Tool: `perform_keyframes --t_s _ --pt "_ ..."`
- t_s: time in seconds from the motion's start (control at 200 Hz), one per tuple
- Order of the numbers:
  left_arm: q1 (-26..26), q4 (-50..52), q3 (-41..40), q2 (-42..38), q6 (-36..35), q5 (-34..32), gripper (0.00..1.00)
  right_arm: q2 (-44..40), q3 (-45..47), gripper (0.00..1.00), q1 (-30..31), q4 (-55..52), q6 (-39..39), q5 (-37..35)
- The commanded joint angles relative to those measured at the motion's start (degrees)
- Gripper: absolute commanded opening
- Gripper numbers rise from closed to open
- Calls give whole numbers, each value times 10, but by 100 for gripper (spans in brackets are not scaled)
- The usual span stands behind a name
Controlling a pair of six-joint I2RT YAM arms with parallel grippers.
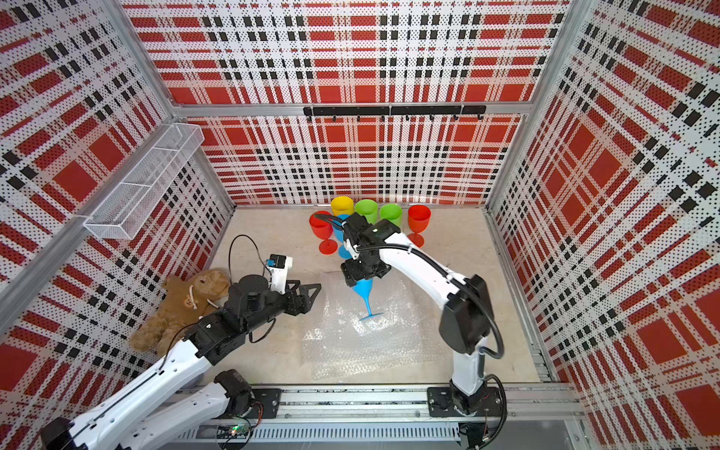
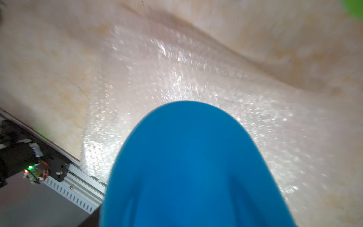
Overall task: Unpack wine glasses from bubble wrap
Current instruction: Pick up the wine glass from the bubble wrap, then place the wine glass at the center of the board.
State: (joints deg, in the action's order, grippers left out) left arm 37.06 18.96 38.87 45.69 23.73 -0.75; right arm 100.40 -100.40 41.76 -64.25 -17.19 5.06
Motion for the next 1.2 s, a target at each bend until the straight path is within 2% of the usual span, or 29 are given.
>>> perform_keyframes --t_s 0.0,0.055,0.2,0.316,0.381,0.411,0.576,0.681,0.757,0.937,1.192 --pt "-3 -14 -5 -5 -7 -10 82 -116 72 60 -4 148 7 -58" --pt "-2 -15 -3 -5 -7 -3 82 -177 149 56 -7 258 18 -85" --pt "5 -20 -6 -8 -7 -4 82 -269 323 49 -16 551 101 -75" --pt "8 -22 -7 -7 -7 -6 82 -267 404 49 -43 722 153 -35" --pt "8 -22 -8 -5 -6 -11 82 -249 441 45 -65 810 188 17" --pt "9 -21 -8 -4 -6 -13 82 -239 454 45 -70 844 201 19" --pt "13 -21 -8 -7 -7 -19 82 -175 480 44 -116 931 224 45" --pt "17 -22 -9 -7 -6 -23 82 -144 538 44 -145 1071 230 79" --pt "20 -23 -9 -8 -8 -23 82 -115 548 43 -165 1133 218 101" --pt "28 -24 -11 -8 -9 -23 82 -40 528 42 -186 1191 215 128" --pt "42 -27 -13 -8 -8 -30 82 44 475 43 -197 1194 240 143"
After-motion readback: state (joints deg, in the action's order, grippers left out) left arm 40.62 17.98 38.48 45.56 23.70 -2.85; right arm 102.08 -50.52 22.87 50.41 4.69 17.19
